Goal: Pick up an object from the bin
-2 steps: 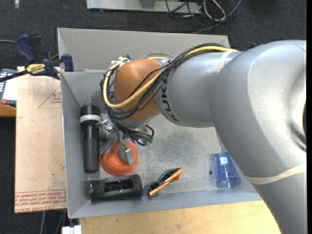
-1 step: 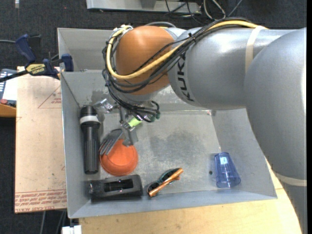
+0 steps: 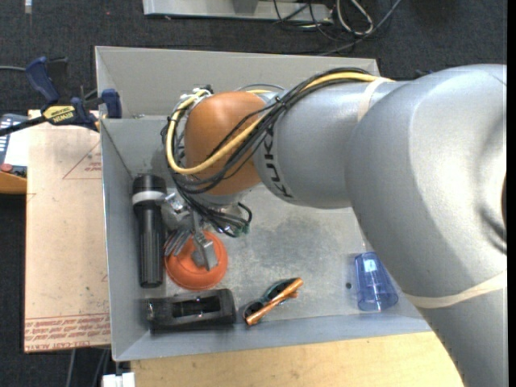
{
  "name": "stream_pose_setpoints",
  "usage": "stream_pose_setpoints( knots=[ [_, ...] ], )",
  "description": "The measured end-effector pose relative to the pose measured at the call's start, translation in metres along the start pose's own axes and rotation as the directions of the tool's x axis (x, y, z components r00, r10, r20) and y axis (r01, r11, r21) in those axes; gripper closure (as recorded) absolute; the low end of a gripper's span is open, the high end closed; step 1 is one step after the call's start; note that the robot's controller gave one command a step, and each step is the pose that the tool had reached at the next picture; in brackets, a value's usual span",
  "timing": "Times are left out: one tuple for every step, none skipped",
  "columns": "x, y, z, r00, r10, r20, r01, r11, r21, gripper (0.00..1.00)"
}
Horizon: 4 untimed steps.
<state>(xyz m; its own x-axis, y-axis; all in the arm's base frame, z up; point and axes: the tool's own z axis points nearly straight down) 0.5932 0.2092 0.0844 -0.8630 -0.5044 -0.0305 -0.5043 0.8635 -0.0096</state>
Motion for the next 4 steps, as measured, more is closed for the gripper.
stream_pose_setpoints(
  knots=[
    [-0.003, -0.003, -0.002, 0.996, -0.092, 0.007, 0.092, 0.996, 0.003, 0.0],
    [-0.007, -0.005, -0.002, 1.0, -0.017, -0.001, 0.017, 1.0, 0.001, 0.0],
    [0.008, 0.008, -0.009, 0.999, 0.032, 0.004, -0.032, 0.999, 0.003, 0.0],
    [-0.009, 0.006, -0.001, 1.0, 0.027, -0.003, -0.027, 1.0, 0.007, 0.0]
  ],
)
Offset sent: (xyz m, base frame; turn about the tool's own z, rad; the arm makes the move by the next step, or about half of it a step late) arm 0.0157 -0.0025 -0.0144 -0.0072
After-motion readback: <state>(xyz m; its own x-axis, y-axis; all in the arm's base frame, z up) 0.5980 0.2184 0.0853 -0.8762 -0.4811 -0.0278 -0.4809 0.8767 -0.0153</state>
